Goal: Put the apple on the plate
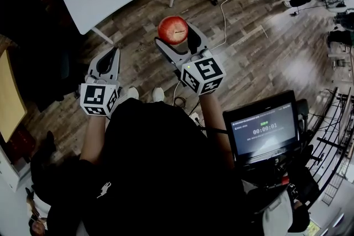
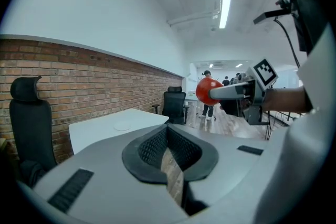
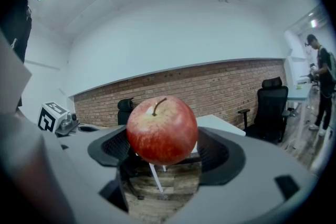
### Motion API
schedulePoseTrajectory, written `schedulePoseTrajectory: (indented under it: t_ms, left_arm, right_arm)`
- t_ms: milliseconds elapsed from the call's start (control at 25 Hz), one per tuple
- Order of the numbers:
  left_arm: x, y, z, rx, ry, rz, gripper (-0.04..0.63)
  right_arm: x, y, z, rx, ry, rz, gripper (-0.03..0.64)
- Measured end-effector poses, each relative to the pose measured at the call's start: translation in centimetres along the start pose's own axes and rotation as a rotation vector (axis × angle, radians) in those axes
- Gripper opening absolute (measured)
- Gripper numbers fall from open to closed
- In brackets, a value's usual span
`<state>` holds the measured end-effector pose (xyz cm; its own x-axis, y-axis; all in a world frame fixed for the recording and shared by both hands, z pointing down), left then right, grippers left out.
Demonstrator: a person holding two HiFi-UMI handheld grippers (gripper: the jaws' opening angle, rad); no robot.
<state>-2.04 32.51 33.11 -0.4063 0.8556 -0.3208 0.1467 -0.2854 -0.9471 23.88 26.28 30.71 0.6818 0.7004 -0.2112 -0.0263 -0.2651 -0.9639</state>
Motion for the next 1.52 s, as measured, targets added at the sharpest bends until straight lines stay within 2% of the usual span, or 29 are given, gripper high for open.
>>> schedulePoseTrajectory:
  t_ms: [680,1280,1520]
  left_arm:
    - [-1.6,0.8,-1.3,-0.009,0.035,0.007,0.006]
    - [-2.3,0.3,-0.9,0.014,0.057,0.015,0.006]
    - [-4.7,-0.1,0.6,0.021,0.055,0.013,0.006]
  right_arm:
    - [1.4,-0.9,-3.0,-0.013,0.005,0.005,0.394]
    - [0.1,-0.7,-3.8,0.002,0.031,0.028,0.394]
    - [-2.2,-0.9,-5.3,0.011,0.033,0.038,0.394]
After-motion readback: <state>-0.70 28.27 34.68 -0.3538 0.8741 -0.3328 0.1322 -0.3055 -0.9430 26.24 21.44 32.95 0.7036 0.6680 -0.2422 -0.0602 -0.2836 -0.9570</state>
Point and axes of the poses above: the fingertips, and each gripper's own axes: x backward along the fingers, z to its left, y out of its top, the point moved 10 cm from there along x, backward along the fingers, and after that the axes turned 3 degrees about z, right-handed, at the moved point
